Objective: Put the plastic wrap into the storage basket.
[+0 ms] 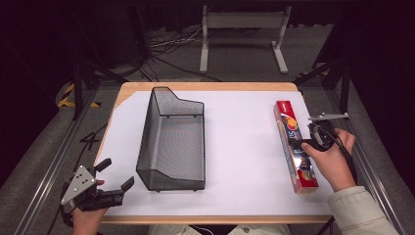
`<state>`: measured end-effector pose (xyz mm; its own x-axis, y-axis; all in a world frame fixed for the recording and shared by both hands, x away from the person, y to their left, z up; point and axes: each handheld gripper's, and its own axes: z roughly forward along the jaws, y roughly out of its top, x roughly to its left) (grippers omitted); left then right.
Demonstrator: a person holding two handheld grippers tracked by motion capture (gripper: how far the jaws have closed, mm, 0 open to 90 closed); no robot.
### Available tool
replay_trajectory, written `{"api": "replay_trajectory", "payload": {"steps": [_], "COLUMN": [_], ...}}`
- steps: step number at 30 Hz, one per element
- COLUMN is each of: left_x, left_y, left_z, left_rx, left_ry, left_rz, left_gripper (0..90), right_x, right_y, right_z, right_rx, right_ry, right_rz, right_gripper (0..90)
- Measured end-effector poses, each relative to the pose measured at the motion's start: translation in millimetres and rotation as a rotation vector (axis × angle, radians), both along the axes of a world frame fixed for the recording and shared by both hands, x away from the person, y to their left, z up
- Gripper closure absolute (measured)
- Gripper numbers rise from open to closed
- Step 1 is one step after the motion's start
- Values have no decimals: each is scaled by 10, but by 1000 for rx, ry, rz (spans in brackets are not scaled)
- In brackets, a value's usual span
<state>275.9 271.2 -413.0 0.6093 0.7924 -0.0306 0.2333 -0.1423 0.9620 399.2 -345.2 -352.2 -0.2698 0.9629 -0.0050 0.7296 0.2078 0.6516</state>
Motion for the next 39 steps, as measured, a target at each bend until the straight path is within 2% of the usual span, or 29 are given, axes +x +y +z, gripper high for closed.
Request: {"api": "replay_trajectory", "payload": {"steps": [2, 4, 6, 9, 13, 17, 18, 19, 20, 21, 22, 24, 26, 29, 35, 39], "left_x": [0, 1, 0, 1, 1, 2, 1, 2, 3, 3, 2, 3, 2, 1, 0, 1], "left_y": [-2, -3, -7, -11, -6, -18, -19, -18, -16, -16, -13, -15, -21, -16, -12, -11], "left_z": [-1, -1, 0, -3, -3, -3, -2, -4, -6, -6, -6, -7, -7, -7, -7, -8], "left_rx": [1, 0, 0, 1, 0, 1, 4, 1, -3, -3, -2, -1, 1, 2, 0, -3], "left_ry": [0, 0, 0, 1, 0, -3, -3, -3, -3, -3, -2, 0, 1, -3, -3, -4], "left_rz": [0, 0, -1, 0, 1, -3, -5, -4, -2, -2, -1, -2, -5, -5, -4, -3], "left_gripper": [32, 32, 32, 31, 32, 32, 32, 32, 32, 32, 32, 32, 32, 32, 32, 32], "right_x": [62, 99, 136, 178, 221, 241, 244, 249, 251, 251, 255, 251, 246, 235, 210, 178], "right_y": [-2, 3, 0, -3, -3, 8, 18, 24, 38, 38, 53, 88, 117, 142, 159, 132], "right_z": [-68, -136, -206, -290, -374, -427, -443, -461, -481, -481, -510, -562, -571, -568, -552, -543], "right_rx": [-19, -55, -39, -3, 12, 11, 11, 3, -5, -5, -23, -20, -46, -45, -45, -15], "right_ry": [13, 20, 31, 72, 116, 142, 155, 175, 202, 202, 222, 212, 229, 222, 209, 194], "right_rz": [-7, -4, -22, -27, -43, -39, -48, -44, -49, -49, -56, -98, -130, -190, -233, -232], "right_gripper": [69, 67, 67, 63, 57, 116, 130, 181, 179, 179, 188, 205, 255, 327, 376, 394]}}
